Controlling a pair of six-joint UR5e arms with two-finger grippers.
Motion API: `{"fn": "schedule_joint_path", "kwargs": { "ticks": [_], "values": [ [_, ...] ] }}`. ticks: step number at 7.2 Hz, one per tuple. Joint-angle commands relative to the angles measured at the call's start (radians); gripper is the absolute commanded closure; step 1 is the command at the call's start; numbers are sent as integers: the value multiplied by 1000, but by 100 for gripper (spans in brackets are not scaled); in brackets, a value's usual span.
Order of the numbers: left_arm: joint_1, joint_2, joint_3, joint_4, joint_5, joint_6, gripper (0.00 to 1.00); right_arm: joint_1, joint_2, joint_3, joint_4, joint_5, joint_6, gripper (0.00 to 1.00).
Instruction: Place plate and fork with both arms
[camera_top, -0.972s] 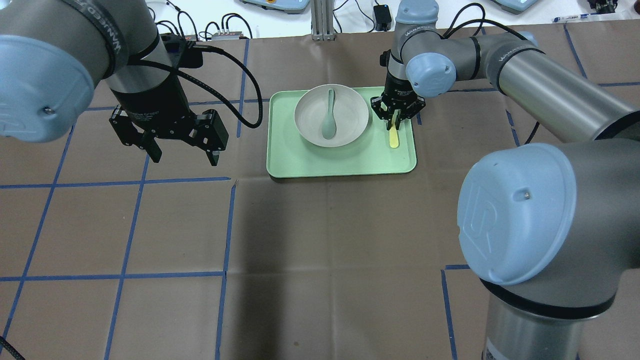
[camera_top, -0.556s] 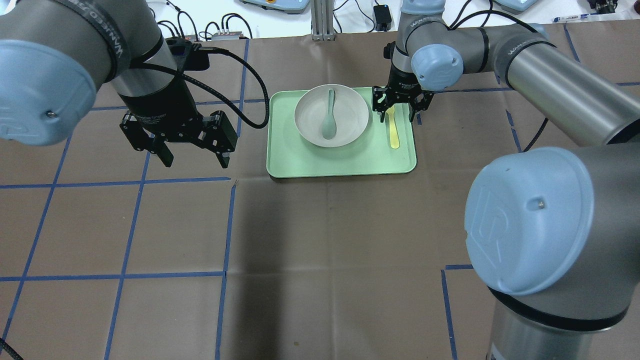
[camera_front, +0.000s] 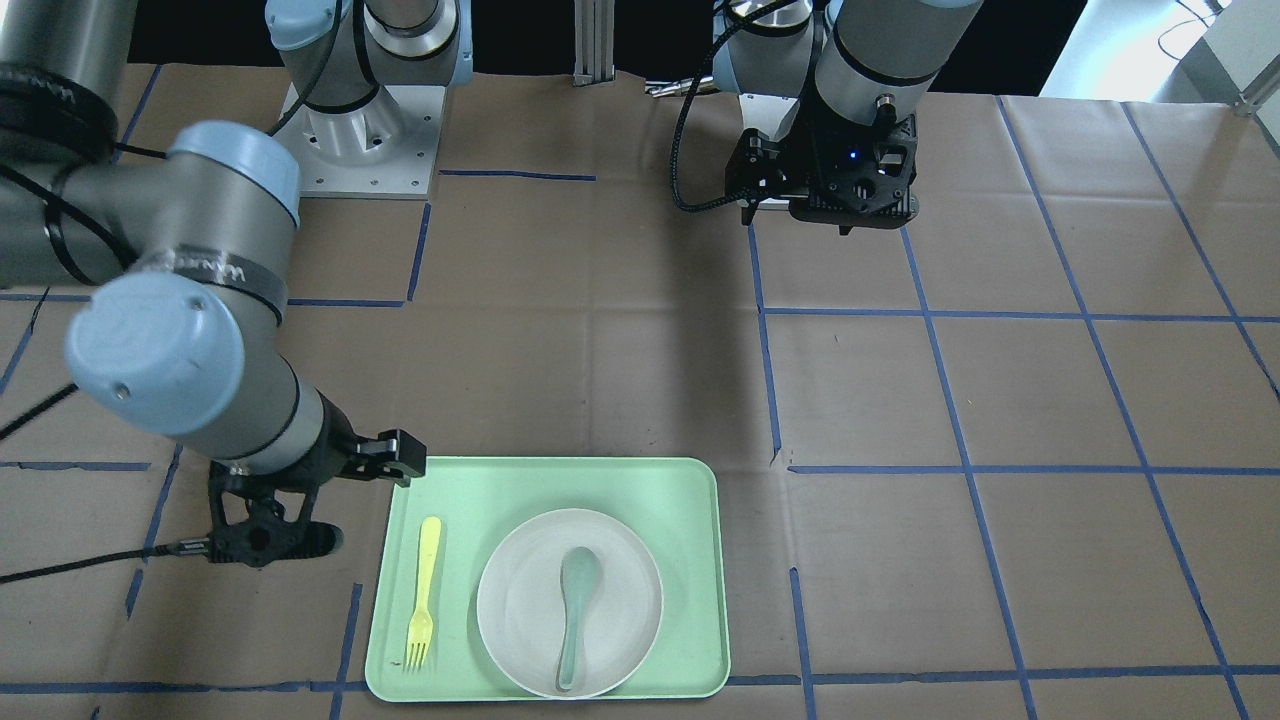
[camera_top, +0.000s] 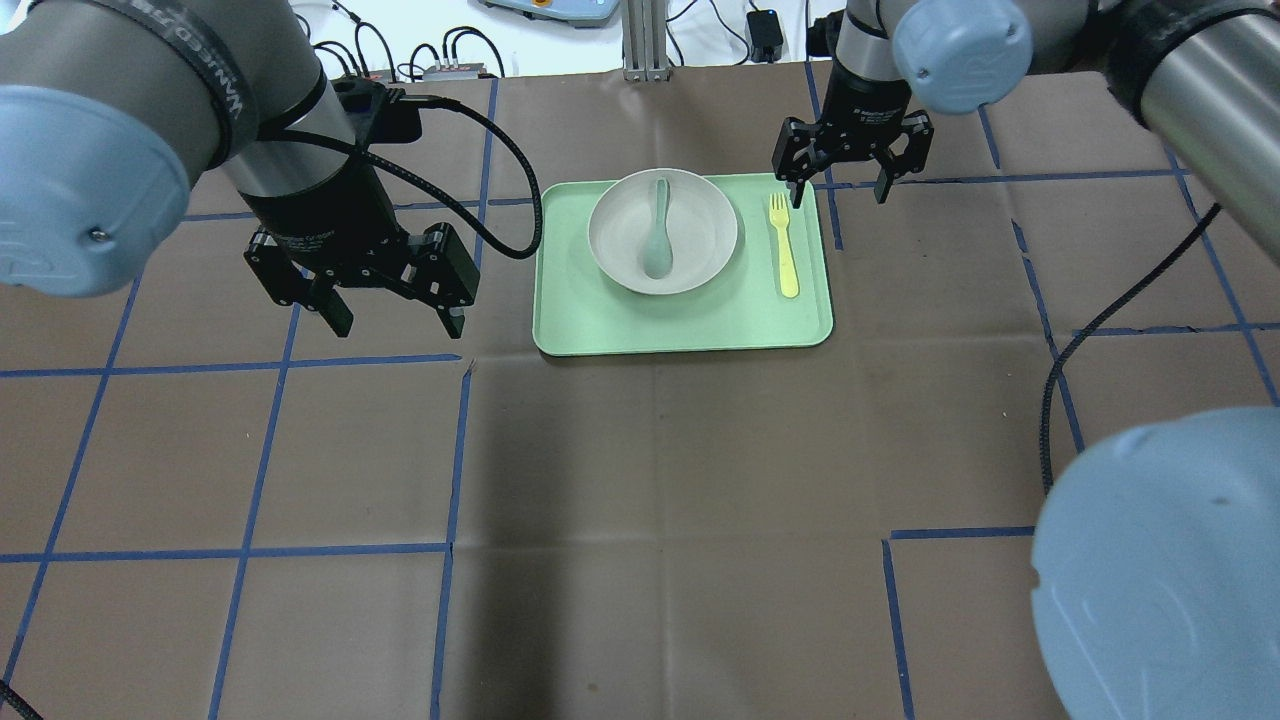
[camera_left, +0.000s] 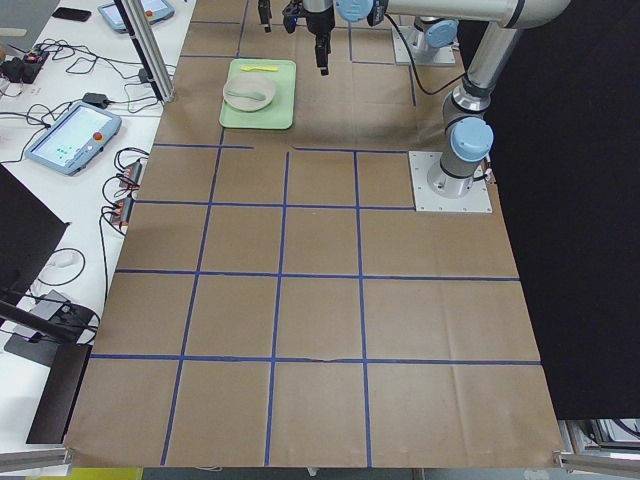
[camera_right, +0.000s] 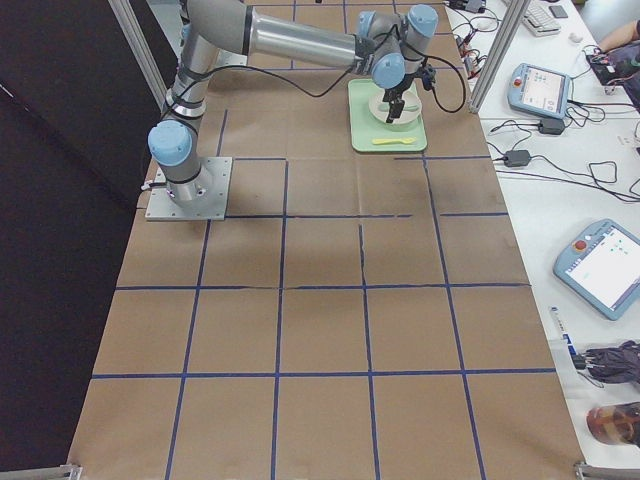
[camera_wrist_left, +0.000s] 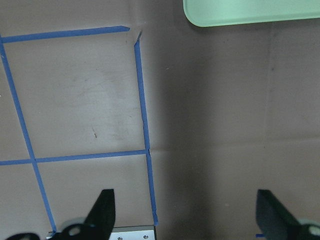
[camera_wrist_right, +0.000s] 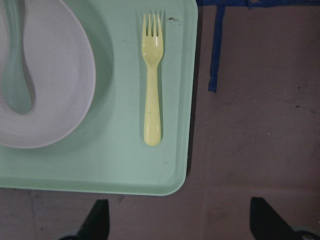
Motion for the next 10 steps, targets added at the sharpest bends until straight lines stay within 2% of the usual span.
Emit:
{"fn": "schedule_joint_path", "kwargs": {
  "ticks": [1, 2, 4, 5, 10],
  "values": [
    [0, 3, 0, 1, 0, 0, 0, -27, -173, 64, 109, -48, -36, 0],
    [0, 4, -1, 0, 0, 0, 0, -27, -251, 102, 152, -50, -33, 0],
    [0, 1, -3, 0, -1, -2, 0, -21, -363, 214, 144, -39, -33, 0],
    [0, -2, -3, 0, -1, -2, 0, -17, -376, 245, 125, -36, -25, 0],
    [0, 0, -4, 0, -1, 4, 0, -26, -379, 237, 122, -34, -34, 0]
  ]
}}
